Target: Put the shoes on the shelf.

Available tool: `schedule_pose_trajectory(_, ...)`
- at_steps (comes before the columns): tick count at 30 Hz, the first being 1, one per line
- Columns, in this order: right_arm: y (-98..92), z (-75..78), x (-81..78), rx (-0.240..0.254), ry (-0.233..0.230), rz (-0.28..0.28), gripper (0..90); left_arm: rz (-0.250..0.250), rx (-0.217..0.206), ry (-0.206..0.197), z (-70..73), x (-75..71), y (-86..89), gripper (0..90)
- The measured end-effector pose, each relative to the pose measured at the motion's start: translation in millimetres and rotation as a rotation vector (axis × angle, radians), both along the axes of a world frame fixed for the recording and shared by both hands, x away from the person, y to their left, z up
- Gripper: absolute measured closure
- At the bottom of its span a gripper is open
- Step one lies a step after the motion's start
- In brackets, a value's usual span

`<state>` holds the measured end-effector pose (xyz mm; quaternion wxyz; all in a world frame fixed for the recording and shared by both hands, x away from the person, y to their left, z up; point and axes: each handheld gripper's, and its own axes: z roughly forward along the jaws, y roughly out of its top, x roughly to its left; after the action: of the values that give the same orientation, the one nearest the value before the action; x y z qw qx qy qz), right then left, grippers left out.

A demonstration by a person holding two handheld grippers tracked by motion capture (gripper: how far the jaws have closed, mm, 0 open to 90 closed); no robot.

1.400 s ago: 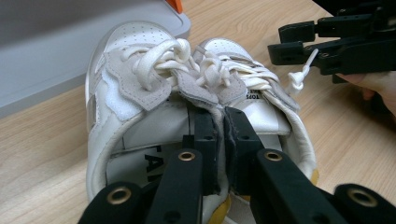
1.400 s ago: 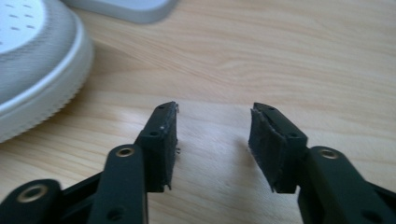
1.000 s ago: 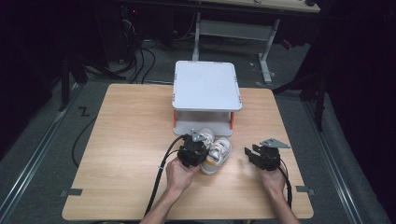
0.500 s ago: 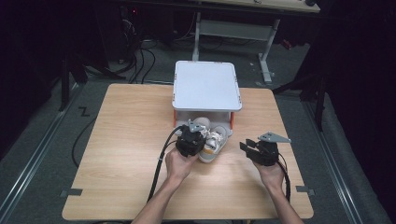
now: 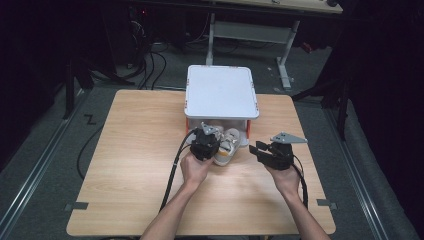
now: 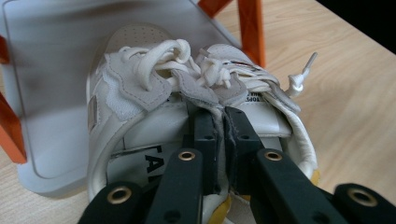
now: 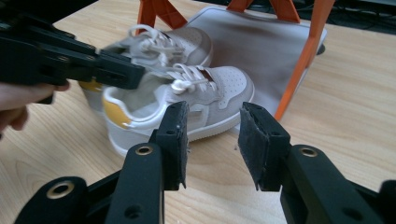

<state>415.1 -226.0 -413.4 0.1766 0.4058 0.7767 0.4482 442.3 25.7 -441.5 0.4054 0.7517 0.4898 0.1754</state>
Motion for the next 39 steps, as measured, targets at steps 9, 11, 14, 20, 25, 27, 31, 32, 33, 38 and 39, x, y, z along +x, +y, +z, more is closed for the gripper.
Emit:
schedule_pose_trajectory(9,7.5,17.2,8.1,0.017,-0.012,0.02,61.5,0.047,-0.012,-0.023,-5.7,10.2,0.0,84.6)
schedule_pose_trajectory(11,9.0,21.6,10.1,0.02,-0.013,0.021,61.5,0.053,-0.008,-0.026,-6.1,11.8,-0.8,84.6)
schedule_pose_trajectory(14,13.1,30.2,13.5,0.028,-0.022,0.028,61.5,0.064,-0.014,-0.025,-8.1,14.8,-0.9,84.6)
schedule_pose_trajectory(20,22.8,44.1,21.2,0.038,-0.038,0.032,62.3,0.076,-0.02,-0.023,-10.7,18.4,2.1,84.5)
schedule_pose_trajectory(25,29.7,54.3,28.2,0.047,-0.053,0.03,62.1,0.084,-0.026,-0.023,-11.1,19.6,2.8,84.4)
schedule_pose_trajectory(27,35.4,64.8,34.6,0.043,-0.077,0.012,59.7,0.088,-0.028,-0.019,-10.8,20.2,2.5,84.5)
schedule_pose_trajectory(31,41.5,73.7,47.8,0.036,-0.077,-0.008,58.6,0.091,-0.028,-0.021,-10.9,20.4,2.5,84.5)
schedule_pose_trajectory(32,43.9,75.0,53.5,0.026,-0.068,-0.015,58.5,0.092,-0.031,-0.024,-11.1,20.7,2.4,84.5)
schedule_pose_trajectory(33,45.8,75.4,56.9,0.02,-0.063,-0.02,58.3,0.094,-0.033,-0.026,-11.4,21.2,2.3,84.5)
schedule_pose_trajectory(38,56.4,73.6,79.6,-0.02,-0.05,-0.054,57.8,0.105,-0.037,-0.033,-11.4,23.8,1.3,84.5)
schedule_pose_trajectory(39,57.3,73.0,82.0,-0.018,-0.057,-0.059,57.7,0.106,-0.034,-0.034,-11.5,24.5,1.2,84.5)
